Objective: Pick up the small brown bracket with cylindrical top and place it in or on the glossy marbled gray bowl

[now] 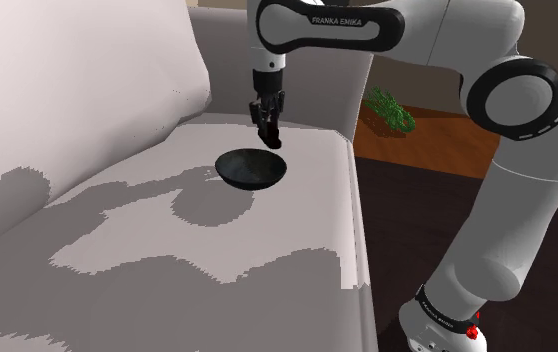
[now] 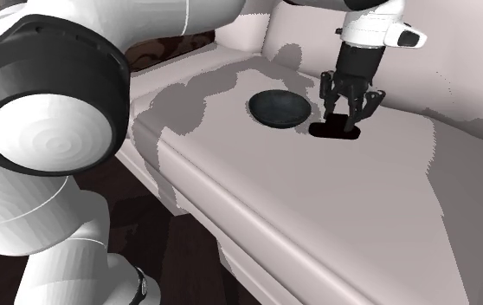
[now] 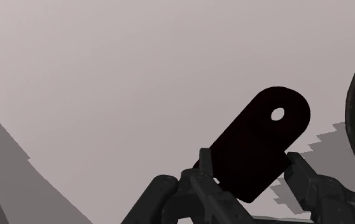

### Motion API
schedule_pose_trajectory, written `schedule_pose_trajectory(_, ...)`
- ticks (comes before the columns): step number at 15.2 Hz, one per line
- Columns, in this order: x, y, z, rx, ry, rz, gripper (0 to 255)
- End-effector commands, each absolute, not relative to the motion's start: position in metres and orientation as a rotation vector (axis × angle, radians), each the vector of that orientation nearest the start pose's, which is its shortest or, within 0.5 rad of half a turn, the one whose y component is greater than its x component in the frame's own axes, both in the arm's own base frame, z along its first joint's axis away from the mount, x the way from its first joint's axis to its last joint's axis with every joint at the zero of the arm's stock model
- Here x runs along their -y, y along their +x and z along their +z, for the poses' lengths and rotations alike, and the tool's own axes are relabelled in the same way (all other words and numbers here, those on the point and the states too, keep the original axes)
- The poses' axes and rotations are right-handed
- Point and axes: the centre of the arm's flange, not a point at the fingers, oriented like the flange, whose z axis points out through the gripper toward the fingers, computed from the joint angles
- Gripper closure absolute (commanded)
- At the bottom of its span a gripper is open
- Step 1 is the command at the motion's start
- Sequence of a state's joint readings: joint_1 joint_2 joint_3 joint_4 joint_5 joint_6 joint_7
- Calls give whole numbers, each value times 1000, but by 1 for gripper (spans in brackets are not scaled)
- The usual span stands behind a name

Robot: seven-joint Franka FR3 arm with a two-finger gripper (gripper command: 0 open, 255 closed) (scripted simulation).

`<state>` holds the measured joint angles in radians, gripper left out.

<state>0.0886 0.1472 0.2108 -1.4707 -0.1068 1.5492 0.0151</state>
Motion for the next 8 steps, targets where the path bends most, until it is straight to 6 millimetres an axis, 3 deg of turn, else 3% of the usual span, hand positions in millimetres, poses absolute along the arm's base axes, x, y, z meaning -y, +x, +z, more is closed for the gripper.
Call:
schedule_pose_trajectory(1, -156, 576, 597, 457, -3193, 85, 255)
schedule_pose_trajectory(8, -156, 576, 634, 457, -3193, 85, 255)
